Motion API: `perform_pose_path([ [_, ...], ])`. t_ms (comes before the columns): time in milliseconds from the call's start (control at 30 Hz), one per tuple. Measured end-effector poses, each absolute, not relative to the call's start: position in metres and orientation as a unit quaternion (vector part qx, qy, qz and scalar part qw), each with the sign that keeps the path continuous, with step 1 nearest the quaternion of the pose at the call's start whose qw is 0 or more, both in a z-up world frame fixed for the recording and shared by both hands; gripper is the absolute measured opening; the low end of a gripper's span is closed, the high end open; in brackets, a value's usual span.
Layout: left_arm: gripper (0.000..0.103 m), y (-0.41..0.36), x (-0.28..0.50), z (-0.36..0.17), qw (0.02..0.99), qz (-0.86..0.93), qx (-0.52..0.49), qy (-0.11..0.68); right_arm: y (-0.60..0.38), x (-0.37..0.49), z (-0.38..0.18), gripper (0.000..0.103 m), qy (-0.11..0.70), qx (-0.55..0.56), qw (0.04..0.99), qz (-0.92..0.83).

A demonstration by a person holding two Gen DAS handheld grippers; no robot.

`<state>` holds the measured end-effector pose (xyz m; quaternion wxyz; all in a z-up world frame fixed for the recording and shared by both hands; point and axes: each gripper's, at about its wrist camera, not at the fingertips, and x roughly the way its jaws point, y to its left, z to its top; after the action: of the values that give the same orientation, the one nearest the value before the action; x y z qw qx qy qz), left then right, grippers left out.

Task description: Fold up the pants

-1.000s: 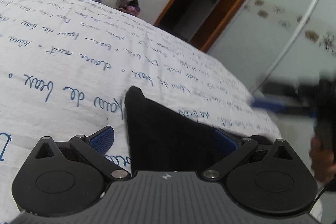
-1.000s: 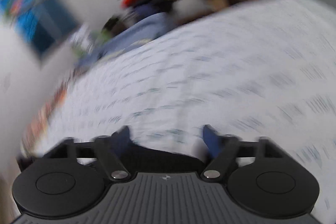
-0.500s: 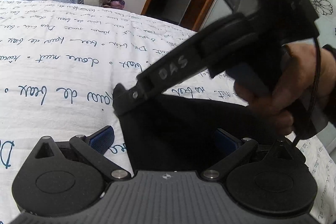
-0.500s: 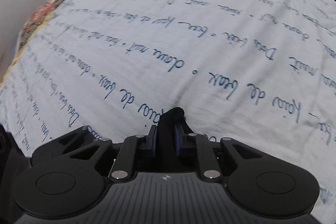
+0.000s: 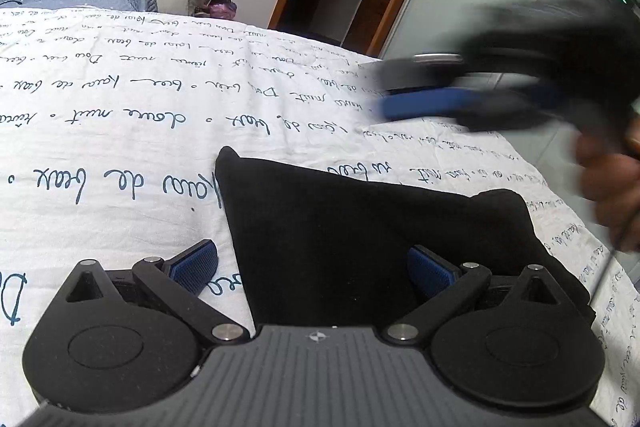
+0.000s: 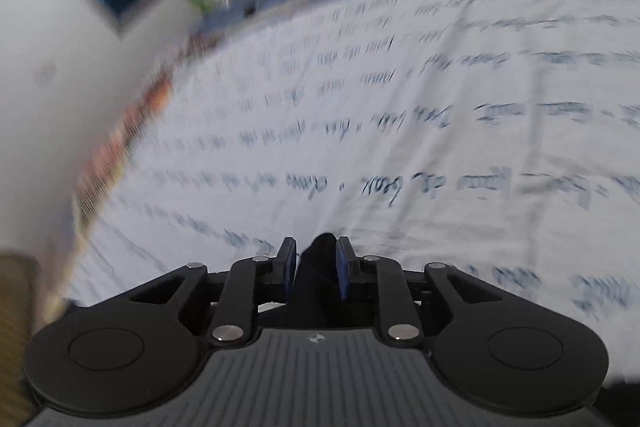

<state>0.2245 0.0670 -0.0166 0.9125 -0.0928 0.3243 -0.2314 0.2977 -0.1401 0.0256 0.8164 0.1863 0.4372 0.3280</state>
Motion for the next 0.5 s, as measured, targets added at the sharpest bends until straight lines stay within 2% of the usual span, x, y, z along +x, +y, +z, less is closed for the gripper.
perform_pose_path([
  [67,0.102,0.068,0.225,-0.017,0.912,-0.233,-0.097,0.324,-0.189,0.269,0.033,0.032,0.412,0.248,0.815,0.324],
  [133,0.102,0.070,0.225,-0.017,0.910,-0.237,-0.106,0.323,-0.240,0.236,0.033,0.072,0.394,0.284,0.823,0.295],
  [167,0.102,0.071,0.222,-0.017,0.909,-0.239,-0.113,0.323,-0.268,0.219,0.030,0.077,0.384,0.300,0.827,0.281],
  [333,0.102,0.103,0.233,-0.018,0.870,-0.262,-0.235,0.346,-0.384,0.155,-0.026,0.078,0.359,0.442,0.788,0.233],
  [433,0.103,0.120,0.228,-0.015,0.809,-0.281,-0.349,0.381,-0.398,0.149,-0.056,0.077,0.400,0.455,0.767,0.212],
  [500,0.102,0.123,0.217,-0.015,0.782,-0.292,-0.383,0.397,-0.388,0.153,-0.072,0.077,0.420,0.452,0.751,0.236],
])
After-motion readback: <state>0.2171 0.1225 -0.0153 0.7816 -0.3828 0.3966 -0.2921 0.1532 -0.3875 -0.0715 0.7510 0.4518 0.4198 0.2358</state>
